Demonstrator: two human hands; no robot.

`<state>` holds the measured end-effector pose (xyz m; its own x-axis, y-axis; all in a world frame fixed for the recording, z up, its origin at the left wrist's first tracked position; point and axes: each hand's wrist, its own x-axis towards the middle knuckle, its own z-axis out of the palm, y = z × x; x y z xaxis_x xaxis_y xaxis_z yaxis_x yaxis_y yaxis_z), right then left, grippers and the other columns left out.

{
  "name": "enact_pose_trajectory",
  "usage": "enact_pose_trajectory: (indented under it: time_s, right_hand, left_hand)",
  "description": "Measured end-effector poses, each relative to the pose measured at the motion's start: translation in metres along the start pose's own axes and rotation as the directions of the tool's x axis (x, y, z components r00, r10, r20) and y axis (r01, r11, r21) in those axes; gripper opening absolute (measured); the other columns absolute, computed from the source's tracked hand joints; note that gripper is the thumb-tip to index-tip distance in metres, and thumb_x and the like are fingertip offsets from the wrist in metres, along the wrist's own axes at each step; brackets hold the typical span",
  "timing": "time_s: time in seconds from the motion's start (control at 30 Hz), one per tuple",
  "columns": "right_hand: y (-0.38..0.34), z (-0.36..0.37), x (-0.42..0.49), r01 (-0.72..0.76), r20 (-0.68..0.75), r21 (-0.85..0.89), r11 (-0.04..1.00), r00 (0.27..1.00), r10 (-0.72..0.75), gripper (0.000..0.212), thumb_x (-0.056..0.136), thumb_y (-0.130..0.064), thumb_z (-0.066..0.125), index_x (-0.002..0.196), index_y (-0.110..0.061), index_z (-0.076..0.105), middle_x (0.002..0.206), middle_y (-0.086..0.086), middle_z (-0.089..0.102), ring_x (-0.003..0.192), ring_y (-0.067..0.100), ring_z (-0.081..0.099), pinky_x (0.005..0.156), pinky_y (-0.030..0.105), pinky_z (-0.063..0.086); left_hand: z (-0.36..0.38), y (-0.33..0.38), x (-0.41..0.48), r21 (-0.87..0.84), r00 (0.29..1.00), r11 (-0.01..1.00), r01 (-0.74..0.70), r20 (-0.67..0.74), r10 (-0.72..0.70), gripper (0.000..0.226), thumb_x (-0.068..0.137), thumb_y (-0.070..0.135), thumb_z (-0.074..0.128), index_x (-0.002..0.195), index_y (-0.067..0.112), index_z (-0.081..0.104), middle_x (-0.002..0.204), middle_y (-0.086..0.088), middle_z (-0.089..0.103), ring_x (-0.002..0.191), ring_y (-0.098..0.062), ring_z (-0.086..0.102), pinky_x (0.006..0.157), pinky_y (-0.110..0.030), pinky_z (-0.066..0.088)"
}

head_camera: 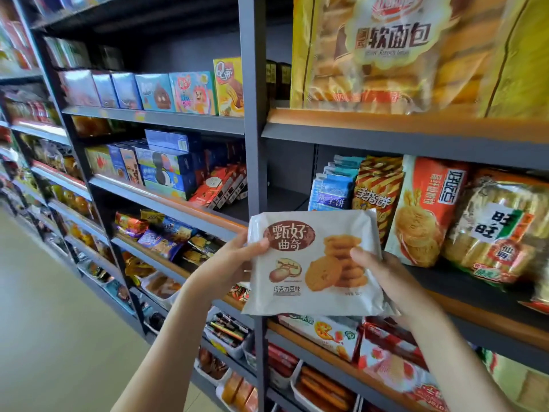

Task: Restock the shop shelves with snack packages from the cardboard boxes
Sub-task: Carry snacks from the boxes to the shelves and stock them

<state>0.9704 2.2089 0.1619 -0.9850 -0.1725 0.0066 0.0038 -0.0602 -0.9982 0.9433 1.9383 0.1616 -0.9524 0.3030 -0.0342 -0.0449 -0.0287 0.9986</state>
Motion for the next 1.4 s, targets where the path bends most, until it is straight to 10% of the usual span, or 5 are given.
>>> enact_pose_trajectory:
  time_s: [0.27,0.43,0.7,1.07,1.4]
  right_hand:
    - [-0.003,0.036,0.043,0.154,0.157,-0.214,0.965,0.98,-0.122,0.052,0.073,-0.057,0.071,0.119,-0.034,0.059,0.112,-0.011,0.069,0.107,0.007,0.063,0.098,0.034,0.047]
    - [-0.011,0.052,0.073,0.269,0.103,-0.379,0.885,0.963,-0.248,0.029,0.09,-0.033,0.06,0.118,-0.032,0.056,0.11,-0.016,0.061,0.099,-0.008,0.057,0.088,0.02,0.046]
    - [-0.018,0.072,0.145,0.285,-0.052,-0.44,0.851,0.939,-0.341,0.018,0.089,-0.025,0.06,0.102,-0.037,0.063,0.098,-0.018,0.066,0.096,0.006,0.063,0.095,0.04,0.05]
    - [-0.033,0.087,0.235,0.232,-0.181,-0.502,0.833,0.914,-0.364,0.028,0.089,-0.003,0.062,0.096,-0.03,0.062,0.1,0.004,0.066,0.099,0.024,0.064,0.096,0.051,0.049]
    - [-0.049,0.063,0.225,0.11,-0.321,-0.643,0.758,0.86,-0.397,0.023,0.09,-0.01,0.059,0.108,-0.024,0.061,0.102,-0.009,0.063,0.094,0.004,0.061,0.08,0.016,0.047]
  left_hand:
    - [-0.046,-0.017,-0.018,-0.095,0.972,0.991,-0.092,-0.223,0.068,0.093,0.037,0.041,0.095,0.111,0.0,0.059,0.107,-0.023,0.069,0.09,-0.035,0.069,0.072,-0.041,0.059]
    - [-0.104,-0.011,-0.033,-0.059,0.873,0.97,-0.235,-0.451,0.184,0.097,0.029,0.047,0.096,0.107,0.002,0.062,0.098,-0.018,0.073,0.082,-0.031,0.071,0.067,-0.039,0.06]
    - [-0.187,0.016,0.021,0.024,0.751,0.961,-0.275,-0.619,0.231,0.032,0.071,0.019,0.077,0.099,0.006,0.067,0.089,-0.009,0.075,0.087,-0.029,0.072,0.074,-0.039,0.06]
    - [-0.213,0.044,0.15,0.058,0.907,0.97,-0.235,-0.346,0.24,0.023,0.076,0.011,0.074,0.097,0.006,0.066,0.087,-0.011,0.075,0.081,-0.027,0.073,0.073,-0.038,0.059]
    - [-0.159,0.045,0.237,0.055,0.981,0.986,-0.156,-0.107,0.161,0.023,0.081,0.012,0.073,0.101,0.009,0.064,0.087,-0.008,0.075,0.08,-0.026,0.073,0.07,-0.04,0.058]
